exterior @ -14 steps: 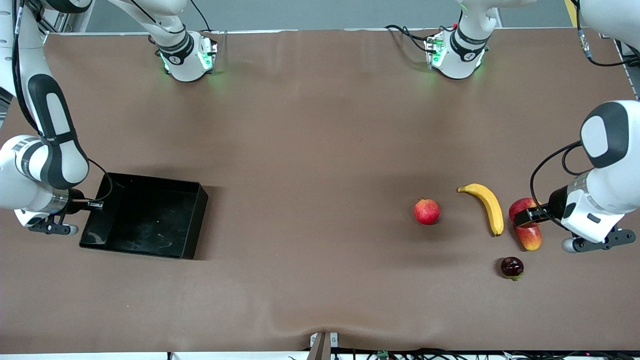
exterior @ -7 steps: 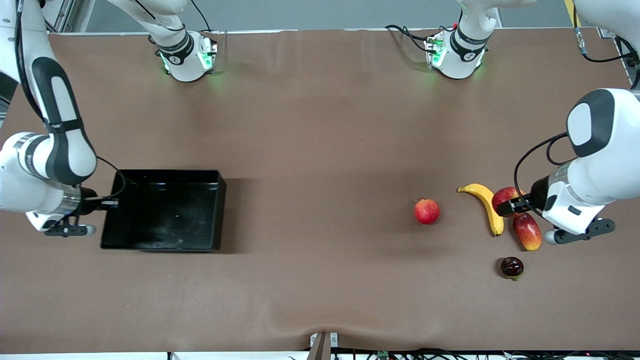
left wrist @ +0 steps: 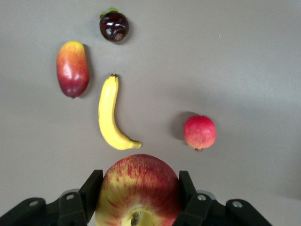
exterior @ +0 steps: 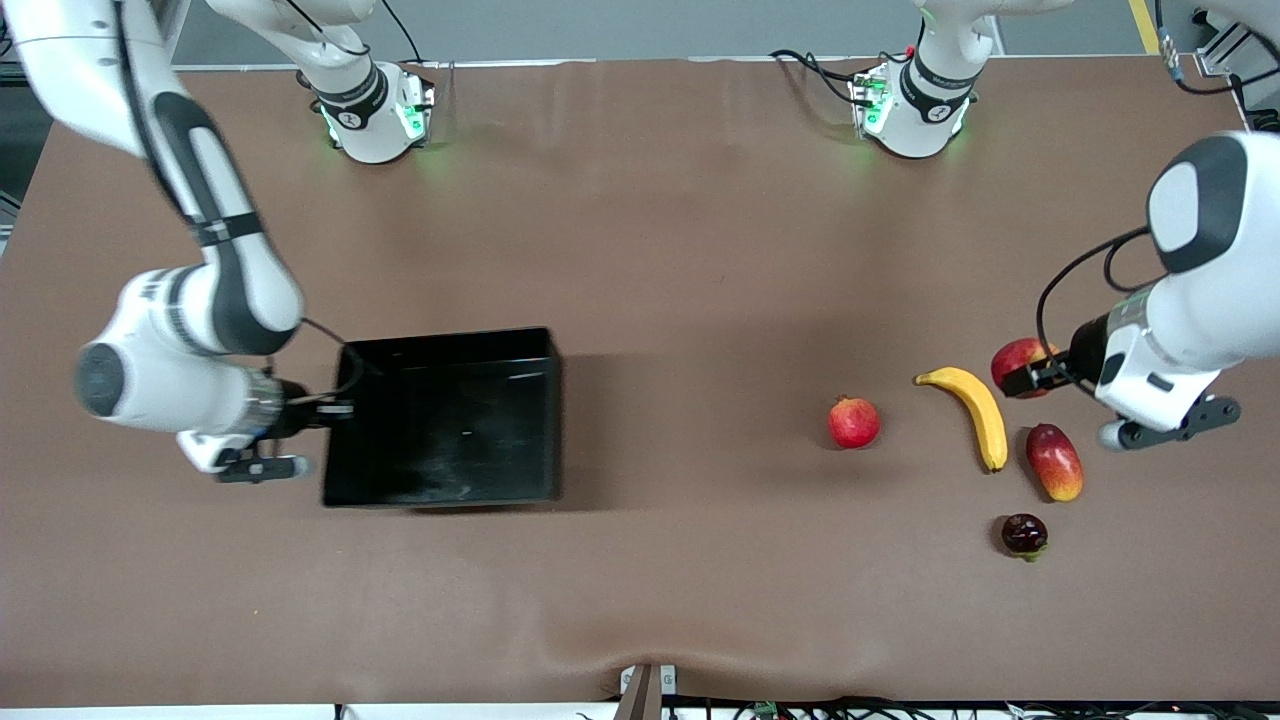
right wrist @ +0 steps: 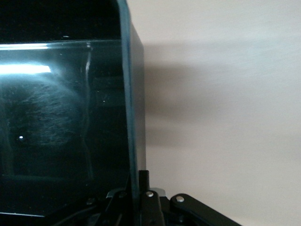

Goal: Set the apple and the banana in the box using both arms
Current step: 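Drag the box toward the fruit while the left gripper carries the apple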

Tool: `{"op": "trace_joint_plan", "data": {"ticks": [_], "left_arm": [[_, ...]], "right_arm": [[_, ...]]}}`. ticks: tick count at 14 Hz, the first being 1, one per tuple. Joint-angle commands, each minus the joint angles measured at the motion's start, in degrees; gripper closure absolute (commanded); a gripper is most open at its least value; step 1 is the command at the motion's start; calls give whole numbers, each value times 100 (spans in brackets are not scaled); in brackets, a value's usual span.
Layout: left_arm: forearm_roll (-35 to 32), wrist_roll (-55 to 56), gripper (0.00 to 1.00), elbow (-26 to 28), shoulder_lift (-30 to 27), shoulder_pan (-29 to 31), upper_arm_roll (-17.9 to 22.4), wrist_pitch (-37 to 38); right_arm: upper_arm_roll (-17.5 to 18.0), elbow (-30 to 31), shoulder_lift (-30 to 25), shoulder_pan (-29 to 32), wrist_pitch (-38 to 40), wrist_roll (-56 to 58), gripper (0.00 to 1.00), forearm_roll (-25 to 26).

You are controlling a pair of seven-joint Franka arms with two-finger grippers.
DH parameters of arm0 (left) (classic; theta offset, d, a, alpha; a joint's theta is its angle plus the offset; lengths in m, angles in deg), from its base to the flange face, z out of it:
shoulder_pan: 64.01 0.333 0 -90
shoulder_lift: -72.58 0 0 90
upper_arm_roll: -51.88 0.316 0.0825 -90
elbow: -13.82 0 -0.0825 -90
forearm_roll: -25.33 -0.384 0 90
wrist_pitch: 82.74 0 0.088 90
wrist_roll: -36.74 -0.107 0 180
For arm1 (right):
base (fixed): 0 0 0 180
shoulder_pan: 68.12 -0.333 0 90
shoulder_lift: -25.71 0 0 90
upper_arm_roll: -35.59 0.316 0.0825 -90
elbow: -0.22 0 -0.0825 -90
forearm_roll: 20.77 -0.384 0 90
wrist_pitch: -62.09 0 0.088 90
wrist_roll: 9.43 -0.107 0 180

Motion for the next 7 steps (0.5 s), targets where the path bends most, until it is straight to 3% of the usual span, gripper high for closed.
{"op": "trace_joint_plan", "data": {"ticks": [1, 4, 7], "left_arm": [[-93, 186, 100, 320, -408, 43, -26, 116], [-93, 503, 100, 329, -479, -36, -114, 117], [-93, 976, 100, 338, -409, -45, -491, 29]], "right_arm": [[-13, -21, -107, -593, 129, -891, 100, -100], [-22, 49, -309, -1480, 270, -1937, 100, -56], [-39, 286, -485, -2167, 209, -2668, 100, 14]]}}
